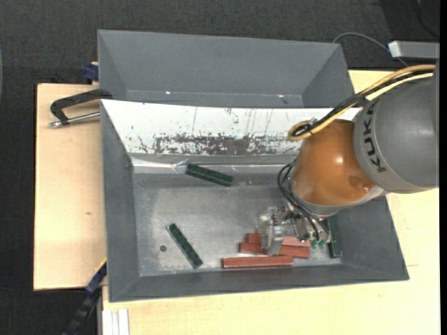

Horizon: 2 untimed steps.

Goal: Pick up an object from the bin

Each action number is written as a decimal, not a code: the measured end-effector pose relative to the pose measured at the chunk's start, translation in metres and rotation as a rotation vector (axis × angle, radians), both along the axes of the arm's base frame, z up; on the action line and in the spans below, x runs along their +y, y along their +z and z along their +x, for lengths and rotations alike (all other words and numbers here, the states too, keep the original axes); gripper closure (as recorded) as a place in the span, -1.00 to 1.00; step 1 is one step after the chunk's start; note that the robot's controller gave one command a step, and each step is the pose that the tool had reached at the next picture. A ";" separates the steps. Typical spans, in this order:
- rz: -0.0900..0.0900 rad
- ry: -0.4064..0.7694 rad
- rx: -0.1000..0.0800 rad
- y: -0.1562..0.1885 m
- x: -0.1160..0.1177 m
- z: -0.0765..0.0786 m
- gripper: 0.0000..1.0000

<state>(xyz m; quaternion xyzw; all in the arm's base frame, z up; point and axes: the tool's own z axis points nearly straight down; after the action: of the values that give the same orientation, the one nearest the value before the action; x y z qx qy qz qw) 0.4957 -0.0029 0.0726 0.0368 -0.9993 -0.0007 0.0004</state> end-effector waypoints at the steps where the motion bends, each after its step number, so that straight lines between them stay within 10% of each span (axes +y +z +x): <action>1: 0.000 0.004 -0.006 0.113 0.001 0.072 1.00; 2: 0.000 0.004 -0.006 0.112 0.001 0.072 1.00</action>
Offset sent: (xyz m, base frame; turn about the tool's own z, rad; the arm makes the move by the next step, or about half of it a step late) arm 0.0000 0.0000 0.0000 0.0000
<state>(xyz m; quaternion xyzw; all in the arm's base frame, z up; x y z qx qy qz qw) 0.5680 -0.0020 0.1851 0.0389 -0.9992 -0.0005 -0.0026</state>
